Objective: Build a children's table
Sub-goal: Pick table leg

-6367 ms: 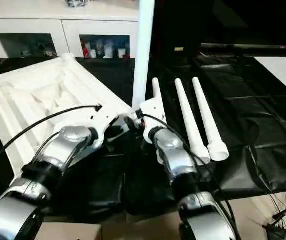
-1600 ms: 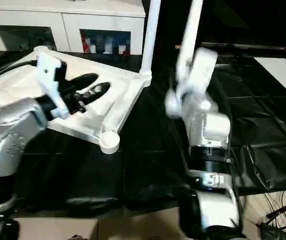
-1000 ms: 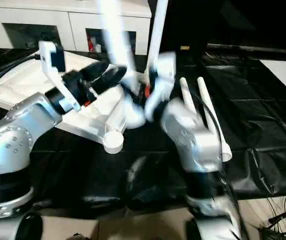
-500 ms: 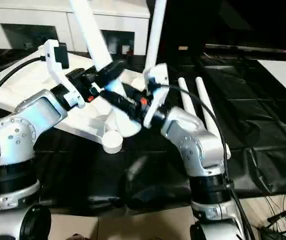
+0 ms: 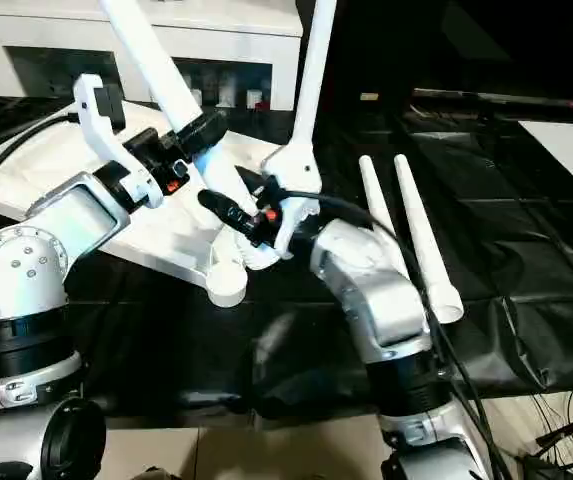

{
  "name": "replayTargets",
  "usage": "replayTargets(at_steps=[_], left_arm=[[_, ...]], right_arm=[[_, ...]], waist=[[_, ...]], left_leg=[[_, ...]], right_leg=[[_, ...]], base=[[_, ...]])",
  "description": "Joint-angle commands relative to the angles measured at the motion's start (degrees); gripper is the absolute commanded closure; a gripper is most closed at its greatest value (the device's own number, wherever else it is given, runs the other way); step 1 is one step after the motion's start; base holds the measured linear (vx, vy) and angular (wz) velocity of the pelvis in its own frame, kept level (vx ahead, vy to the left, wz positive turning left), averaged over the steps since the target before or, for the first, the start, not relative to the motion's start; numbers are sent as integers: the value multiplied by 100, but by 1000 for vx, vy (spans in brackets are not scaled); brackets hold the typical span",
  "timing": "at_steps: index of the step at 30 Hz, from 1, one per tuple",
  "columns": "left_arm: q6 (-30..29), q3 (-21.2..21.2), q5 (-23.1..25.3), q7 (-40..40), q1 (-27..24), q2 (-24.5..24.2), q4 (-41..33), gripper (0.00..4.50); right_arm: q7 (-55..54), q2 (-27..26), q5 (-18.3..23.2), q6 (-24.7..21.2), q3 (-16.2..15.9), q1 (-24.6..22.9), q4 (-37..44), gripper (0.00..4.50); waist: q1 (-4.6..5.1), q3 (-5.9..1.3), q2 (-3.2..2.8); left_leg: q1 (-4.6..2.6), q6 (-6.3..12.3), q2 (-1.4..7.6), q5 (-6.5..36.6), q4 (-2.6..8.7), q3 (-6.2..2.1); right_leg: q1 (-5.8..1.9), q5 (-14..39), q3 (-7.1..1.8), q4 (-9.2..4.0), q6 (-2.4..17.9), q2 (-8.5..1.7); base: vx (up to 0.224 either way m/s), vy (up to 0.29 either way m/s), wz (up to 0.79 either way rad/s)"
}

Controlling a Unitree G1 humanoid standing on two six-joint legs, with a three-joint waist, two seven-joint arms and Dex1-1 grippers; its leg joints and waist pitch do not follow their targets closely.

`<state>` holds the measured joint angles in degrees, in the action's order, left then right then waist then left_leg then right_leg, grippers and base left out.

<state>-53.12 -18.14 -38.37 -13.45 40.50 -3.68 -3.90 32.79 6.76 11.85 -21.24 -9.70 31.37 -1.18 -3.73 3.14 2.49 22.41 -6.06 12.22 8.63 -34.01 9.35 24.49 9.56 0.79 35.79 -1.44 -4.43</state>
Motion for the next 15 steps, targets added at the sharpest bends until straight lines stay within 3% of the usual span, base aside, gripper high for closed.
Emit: replayTargets(at_steps=[1,11,13,15], left_arm=[[47,59,86,61,30,-33,36,158],[186,31,1,31,52,-110,76,216],[233,1,-84,-68,64,-137,69,249],[242,26,-108,-134,55,-167,52,251]], right_arm=[[-36,19,-40,231,8,20,-10,264],[-50,1,-178,490,-56,19,-109,264],[109,21,-172,554,-124,25,-151,194],[187,-8,-43,432,-93,1,-141,192]], waist=[[-18,-432,-20],[-8,-433,-27],[-8,-435,-21],[-1,-428,-25]], left_leg=[[-70,-2,-74,1163,335,86],[-77,9,-73,1212,330,87],[-77,17,-77,1202,330,90],[-78,33,-77,1241,334,88]], right_leg=[[-337,795,-56,-383,861,-83],[-338,812,-57,-381,893,-82],[-344,793,-55,-378,901,-78],[-342,804,-54,-381,912,-74]], base=[[0,0,0],[0,0,0],[0,0,0],[0,0,0]])
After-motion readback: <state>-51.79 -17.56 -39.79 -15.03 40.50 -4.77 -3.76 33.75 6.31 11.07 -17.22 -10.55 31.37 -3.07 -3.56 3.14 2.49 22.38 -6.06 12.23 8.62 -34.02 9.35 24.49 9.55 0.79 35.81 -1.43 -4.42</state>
